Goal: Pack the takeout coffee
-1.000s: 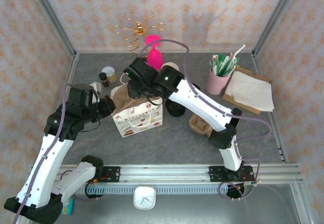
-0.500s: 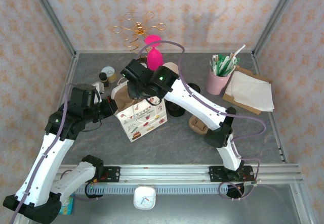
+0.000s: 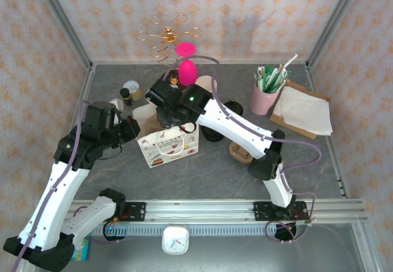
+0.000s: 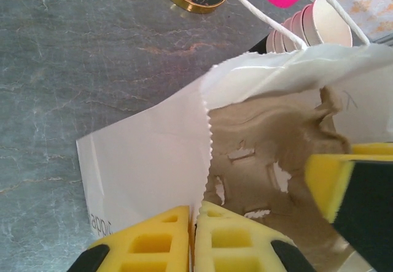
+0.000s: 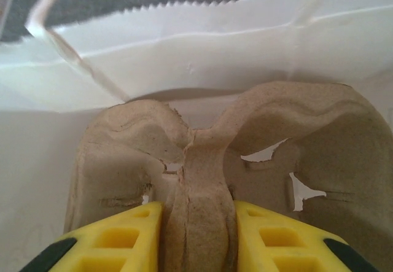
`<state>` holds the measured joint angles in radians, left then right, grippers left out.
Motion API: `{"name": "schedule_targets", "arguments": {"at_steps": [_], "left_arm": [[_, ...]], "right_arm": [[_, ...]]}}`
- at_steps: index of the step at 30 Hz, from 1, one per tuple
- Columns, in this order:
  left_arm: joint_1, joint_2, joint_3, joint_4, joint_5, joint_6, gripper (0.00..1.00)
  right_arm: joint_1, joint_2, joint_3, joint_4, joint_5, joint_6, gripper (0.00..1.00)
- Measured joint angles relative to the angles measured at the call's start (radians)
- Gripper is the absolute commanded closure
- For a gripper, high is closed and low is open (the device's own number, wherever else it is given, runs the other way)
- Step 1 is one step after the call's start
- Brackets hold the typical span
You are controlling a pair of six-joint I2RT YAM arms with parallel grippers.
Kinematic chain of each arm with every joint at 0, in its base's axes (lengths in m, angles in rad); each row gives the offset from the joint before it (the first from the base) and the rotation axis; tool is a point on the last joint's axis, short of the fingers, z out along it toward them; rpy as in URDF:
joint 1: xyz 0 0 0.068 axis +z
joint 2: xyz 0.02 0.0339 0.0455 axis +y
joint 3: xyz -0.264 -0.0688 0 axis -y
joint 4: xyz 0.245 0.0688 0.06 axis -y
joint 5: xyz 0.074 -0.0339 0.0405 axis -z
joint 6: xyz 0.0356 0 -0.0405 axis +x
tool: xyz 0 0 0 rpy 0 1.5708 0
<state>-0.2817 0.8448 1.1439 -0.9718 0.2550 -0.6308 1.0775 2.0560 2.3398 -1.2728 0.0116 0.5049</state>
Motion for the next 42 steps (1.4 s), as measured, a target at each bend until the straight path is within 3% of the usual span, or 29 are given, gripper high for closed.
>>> {"name": "schedule_targets", "arguments": {"at_steps": [7,25,38,42], "left_arm": [[-0.02,-0.032,-0.014,0.027,0.06,0.0,0.9],[-0.024,-0.031,-0.027,0.042,0.09,-0.001,0.9],[-0.024,-0.031,-0.048,0.071,0.089,-0.069,0.89],[-0.024,-0.029,-0.053,0.072,0.088,-0.073,0.89]], "right_arm": [[0.008,0.002,-0.016,-0.002,0.0,0.0,0.69],[-0.012,0.101,0.052,-0.007,-0.023,-0.031,0.68],[-0.013,0.114,0.035,0.009,-0.009,-0.058,0.62],[-0.014,0.138,0.053,0.023,-0.008,-0.064,0.55]]}}
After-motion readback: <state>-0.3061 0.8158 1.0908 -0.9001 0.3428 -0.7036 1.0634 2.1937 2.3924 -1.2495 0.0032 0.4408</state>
